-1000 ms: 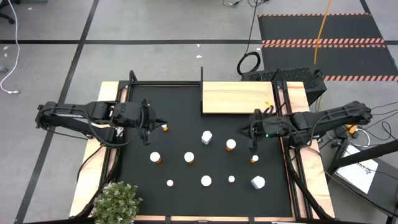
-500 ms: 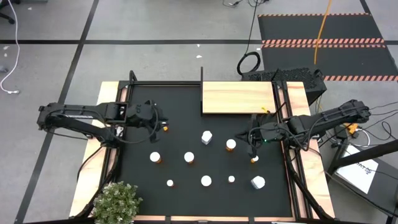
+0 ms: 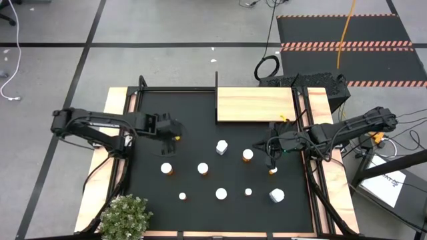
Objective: Pick and place medicine bottles onto shelf by color
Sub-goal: Put the small orange pill bottle on the shelf
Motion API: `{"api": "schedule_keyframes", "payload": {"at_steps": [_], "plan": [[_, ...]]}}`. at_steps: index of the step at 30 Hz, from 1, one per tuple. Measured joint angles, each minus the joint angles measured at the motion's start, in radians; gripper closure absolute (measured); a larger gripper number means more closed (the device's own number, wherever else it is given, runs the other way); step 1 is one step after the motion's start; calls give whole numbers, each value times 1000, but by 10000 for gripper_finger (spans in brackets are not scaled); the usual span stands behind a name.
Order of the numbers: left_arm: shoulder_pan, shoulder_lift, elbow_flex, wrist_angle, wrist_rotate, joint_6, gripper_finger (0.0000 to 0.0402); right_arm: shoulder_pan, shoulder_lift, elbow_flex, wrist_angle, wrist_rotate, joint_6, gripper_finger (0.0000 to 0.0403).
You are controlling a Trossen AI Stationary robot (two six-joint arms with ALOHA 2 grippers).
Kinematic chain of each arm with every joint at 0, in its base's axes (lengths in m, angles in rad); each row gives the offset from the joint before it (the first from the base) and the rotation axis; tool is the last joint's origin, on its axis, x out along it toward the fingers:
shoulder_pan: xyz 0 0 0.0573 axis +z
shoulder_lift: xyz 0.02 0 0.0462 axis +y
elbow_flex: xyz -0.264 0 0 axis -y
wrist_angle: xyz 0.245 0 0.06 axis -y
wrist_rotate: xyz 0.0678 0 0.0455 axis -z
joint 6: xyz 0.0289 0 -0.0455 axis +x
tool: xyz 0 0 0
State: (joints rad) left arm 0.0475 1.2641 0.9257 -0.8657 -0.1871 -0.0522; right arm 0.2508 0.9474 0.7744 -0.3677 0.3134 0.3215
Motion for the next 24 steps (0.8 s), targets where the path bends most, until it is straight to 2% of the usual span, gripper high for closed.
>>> {"api": "schedule_keyframes", "payload": {"at_steps": [6, 15, 24], "plan": [[49, 66, 0, -1, 1, 35, 118, 0, 0, -46, 19, 0, -24, 403], [153, 141, 0, 4, 3, 77, 117, -2, 0, -57, 43, -1, -51, 403], [170, 190, 1, 8, 6, 90, 117, -2, 0, -57, 52, -1, -73, 403]]}}
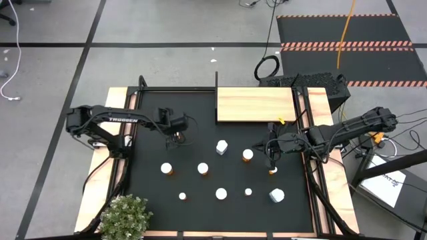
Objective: Pick and place medicine bottles onto shelf by color
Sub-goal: Put the small orange pill bottle on the shelf
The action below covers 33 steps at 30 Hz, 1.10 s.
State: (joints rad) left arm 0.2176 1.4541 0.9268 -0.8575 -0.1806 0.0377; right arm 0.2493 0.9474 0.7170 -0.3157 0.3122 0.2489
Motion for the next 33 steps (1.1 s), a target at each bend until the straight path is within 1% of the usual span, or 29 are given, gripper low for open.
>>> {"api": "schedule_keyframes", "payload": {"at_steps": [11, 17, 25, 28, 33], "plan": [[-4, 7, 0, 26, 8, 9, 117, 0, 0, 0, 1, 0, 0, 403], [-4, 7, -1, 43, 45, 9, 117, 0, 0, 0, 1, 0, 0, 403], [-4, 6, -68, 76, 45, 4, 118, 0, 0, 0, 1, 0, 0, 403], [-13, 6, -72, 84, 45, -5, 132, 0, 0, 0, 1, 0, -3, 403], [-24, 6, -72, 112, 44, 3, 174, 0, 0, 0, 1, 0, -3, 403]]}}
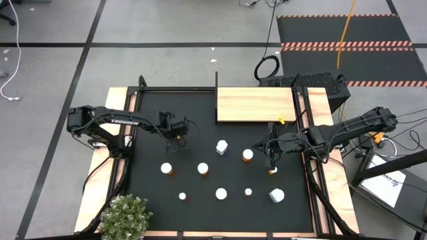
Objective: Pick and place medicine bottles onto shelf by color
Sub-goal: Put the small orange pill bottle on the shelf
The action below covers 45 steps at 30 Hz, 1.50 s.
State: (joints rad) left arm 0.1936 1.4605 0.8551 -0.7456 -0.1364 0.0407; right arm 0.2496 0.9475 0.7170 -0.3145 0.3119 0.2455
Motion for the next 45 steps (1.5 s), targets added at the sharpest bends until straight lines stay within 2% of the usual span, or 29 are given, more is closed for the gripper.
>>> {"api": "schedule_keyframes", "payload": {"at_steps": [11, 14, 17, 20, 25, 31, 39, 45], "plan": [[0, 0, 0, -3, -2, 15, 271, 0, 0, 0, 0, 0, -4, 403], [0, 0, 0, -3, -1, 15, 287, 0, 0, 0, 0, 0, -4, 403], [0, -12, 0, -5, -1, 15, 288, 0, 0, 0, 0, 0, -4, 403], [-4, -23, 11, -14, 1, 14, 272, 0, 0, 0, 0, 0, -4, 403], [-21, -43, 76, -48, 5, 21, 262, 0, 0, 0, 1, 0, -5, 403], [-47, -44, 223, -129, 5, 16, 280, 0, 0, 0, 1, 0, -22, 403], [-71, -45, 430, -197, 6, 3, 272, 0, 0, 0, 10, 10, -36, 403], [-72, -45, 553, -224, 6, 11, 271, 0, 0, 0, 99, 57, -66, 403]]}}
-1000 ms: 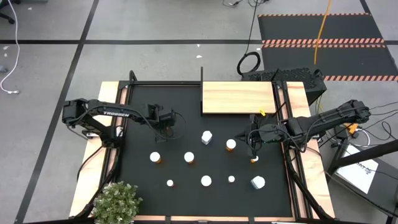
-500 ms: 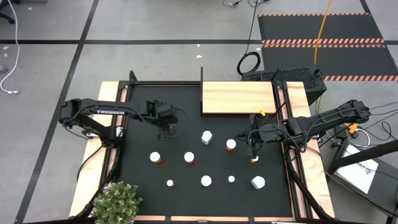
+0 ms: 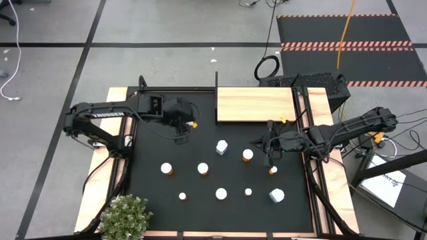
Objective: Pick and place medicine bottles onto shelf by color
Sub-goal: Put the small orange pill bottle on the shelf
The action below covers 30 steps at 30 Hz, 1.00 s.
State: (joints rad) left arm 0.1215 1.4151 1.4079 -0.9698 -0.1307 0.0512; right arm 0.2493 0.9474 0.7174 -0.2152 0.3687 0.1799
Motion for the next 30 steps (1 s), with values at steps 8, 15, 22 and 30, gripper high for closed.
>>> {"api": "schedule_keyframes", "payload": {"at_steps": [8, 15, 22, 30], "plan": [[-36, 10, 71, 53, 0, 16, 271, 0, 4, -82, 316, 11, -17, 403], [-114, 88, 70, 176, 0, 19, 271, 0, 159, -56, 505, 24, -50, 367], [-198, 185, 71, 342, -12, 45, 271, -20, 293, 4, 508, 25, -117, 285], [-225, 266, 72, 405, -32, 62, 271, -34, 375, 8, 558, 22, -149, 207]]}}
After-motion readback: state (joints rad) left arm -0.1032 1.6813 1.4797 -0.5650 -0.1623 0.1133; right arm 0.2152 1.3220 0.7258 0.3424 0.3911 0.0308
